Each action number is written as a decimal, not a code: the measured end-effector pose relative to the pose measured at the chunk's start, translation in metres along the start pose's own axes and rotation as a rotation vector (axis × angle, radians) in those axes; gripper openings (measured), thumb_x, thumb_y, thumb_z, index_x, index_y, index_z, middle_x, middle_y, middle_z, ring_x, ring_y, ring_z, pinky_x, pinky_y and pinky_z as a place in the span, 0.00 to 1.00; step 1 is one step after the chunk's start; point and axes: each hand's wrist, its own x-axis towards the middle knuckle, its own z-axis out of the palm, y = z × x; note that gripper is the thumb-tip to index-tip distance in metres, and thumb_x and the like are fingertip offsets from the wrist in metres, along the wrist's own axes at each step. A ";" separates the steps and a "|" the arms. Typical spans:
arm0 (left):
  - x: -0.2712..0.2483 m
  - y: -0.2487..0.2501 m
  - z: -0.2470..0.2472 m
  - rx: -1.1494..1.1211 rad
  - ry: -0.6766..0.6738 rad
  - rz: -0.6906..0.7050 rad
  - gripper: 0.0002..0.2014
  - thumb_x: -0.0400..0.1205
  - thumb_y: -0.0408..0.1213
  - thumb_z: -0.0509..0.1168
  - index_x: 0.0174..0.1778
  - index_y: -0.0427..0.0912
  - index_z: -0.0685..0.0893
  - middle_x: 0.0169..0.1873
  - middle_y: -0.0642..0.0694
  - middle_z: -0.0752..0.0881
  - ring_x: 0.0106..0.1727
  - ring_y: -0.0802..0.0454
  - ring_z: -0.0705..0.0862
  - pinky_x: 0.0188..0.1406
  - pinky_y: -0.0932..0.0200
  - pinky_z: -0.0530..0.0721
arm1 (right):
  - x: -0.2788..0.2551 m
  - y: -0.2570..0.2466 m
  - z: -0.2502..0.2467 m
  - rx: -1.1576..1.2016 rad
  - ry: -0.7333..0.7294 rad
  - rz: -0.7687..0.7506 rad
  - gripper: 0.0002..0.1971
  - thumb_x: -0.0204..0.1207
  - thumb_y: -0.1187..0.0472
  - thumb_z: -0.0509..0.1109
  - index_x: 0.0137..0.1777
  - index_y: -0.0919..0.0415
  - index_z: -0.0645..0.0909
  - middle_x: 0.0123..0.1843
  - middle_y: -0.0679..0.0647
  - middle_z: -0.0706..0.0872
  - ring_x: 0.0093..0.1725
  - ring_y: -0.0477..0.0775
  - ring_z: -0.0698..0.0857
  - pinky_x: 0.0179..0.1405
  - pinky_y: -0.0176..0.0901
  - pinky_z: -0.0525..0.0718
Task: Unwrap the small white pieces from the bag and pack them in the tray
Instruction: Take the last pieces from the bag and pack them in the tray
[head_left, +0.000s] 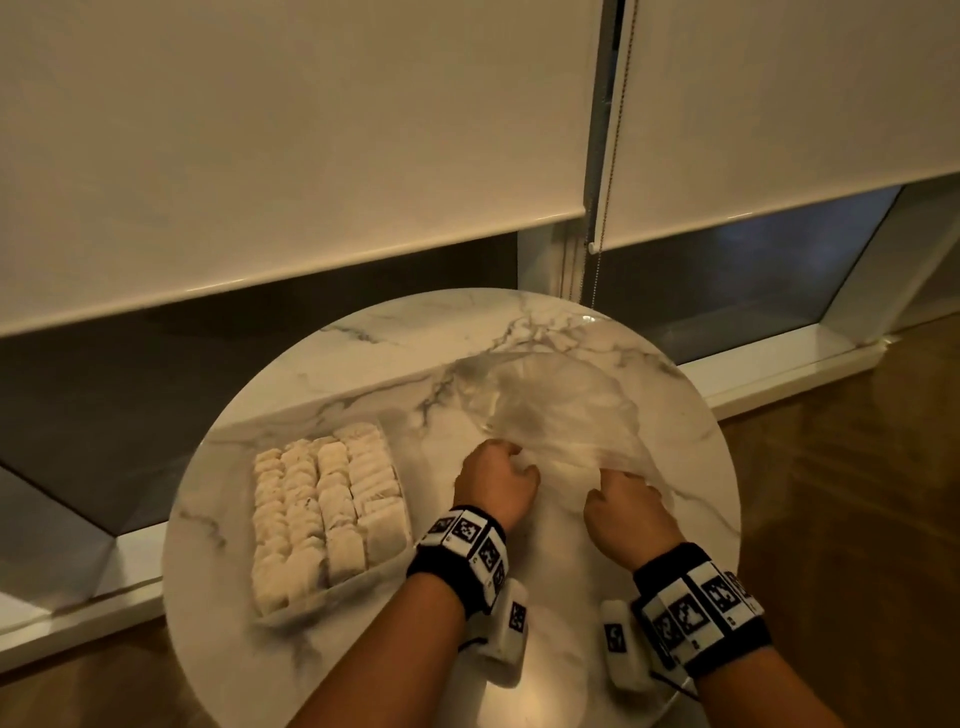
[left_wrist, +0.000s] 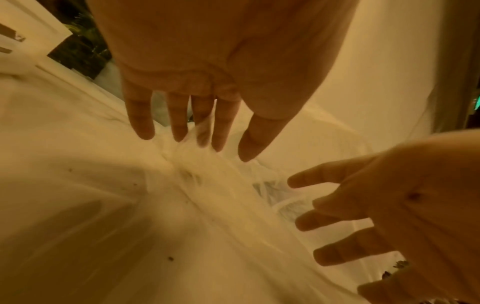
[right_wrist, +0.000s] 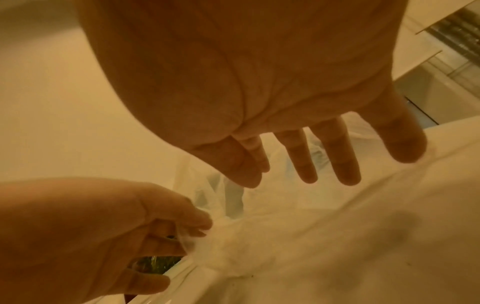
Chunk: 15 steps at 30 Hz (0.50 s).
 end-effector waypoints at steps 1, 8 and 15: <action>-0.002 0.000 -0.002 -0.023 0.059 0.012 0.19 0.79 0.47 0.69 0.64 0.46 0.87 0.64 0.48 0.86 0.67 0.48 0.83 0.68 0.57 0.79 | 0.004 0.002 0.000 0.023 0.009 -0.001 0.23 0.77 0.62 0.56 0.72 0.61 0.72 0.69 0.66 0.81 0.67 0.70 0.79 0.68 0.58 0.78; -0.039 -0.007 -0.020 -0.102 0.380 0.182 0.11 0.73 0.25 0.71 0.42 0.48 0.88 0.38 0.56 0.86 0.42 0.58 0.85 0.46 0.68 0.81 | 0.026 -0.023 -0.008 0.359 0.028 -0.035 0.12 0.83 0.70 0.59 0.60 0.71 0.83 0.61 0.65 0.85 0.67 0.67 0.81 0.60 0.44 0.74; -0.078 -0.006 -0.026 0.009 0.218 0.210 0.32 0.73 0.16 0.61 0.72 0.46 0.79 0.67 0.53 0.77 0.64 0.56 0.81 0.61 0.77 0.70 | 0.068 -0.057 -0.001 0.239 -0.191 -0.108 0.24 0.84 0.64 0.67 0.78 0.67 0.69 0.82 0.65 0.69 0.81 0.63 0.69 0.82 0.53 0.66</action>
